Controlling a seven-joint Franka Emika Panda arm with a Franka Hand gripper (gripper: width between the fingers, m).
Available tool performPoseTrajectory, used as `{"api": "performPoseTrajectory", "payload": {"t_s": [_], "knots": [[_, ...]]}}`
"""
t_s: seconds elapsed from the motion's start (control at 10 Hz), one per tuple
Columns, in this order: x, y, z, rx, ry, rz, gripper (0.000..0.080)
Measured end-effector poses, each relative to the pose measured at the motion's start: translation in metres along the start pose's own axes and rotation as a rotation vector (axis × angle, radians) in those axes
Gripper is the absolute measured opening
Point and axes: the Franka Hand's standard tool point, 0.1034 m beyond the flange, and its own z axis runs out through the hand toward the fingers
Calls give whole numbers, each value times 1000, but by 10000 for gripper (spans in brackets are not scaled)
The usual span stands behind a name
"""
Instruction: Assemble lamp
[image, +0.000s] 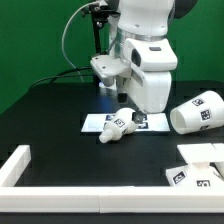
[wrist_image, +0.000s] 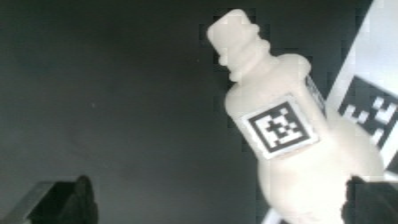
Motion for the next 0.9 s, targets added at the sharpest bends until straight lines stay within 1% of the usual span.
{"api": "performPoseTrajectory", "payload": {"t_s": [0.1, 0.2, 0.3, 0.6, 0.7, 0.8, 0.9], "knots": [[2, -6, 3, 2, 21, -160, 698], [0, -13, 6, 3, 49, -281, 698], [-3, -20, 6, 0, 59, -253, 698], [-5, -21, 8, 7, 55, -242, 698], [0, -27, 15, 18, 70, -261, 698], [7, -37, 26, 37, 88, -268, 698], [11, -42, 32, 48, 99, -267, 698]]}}
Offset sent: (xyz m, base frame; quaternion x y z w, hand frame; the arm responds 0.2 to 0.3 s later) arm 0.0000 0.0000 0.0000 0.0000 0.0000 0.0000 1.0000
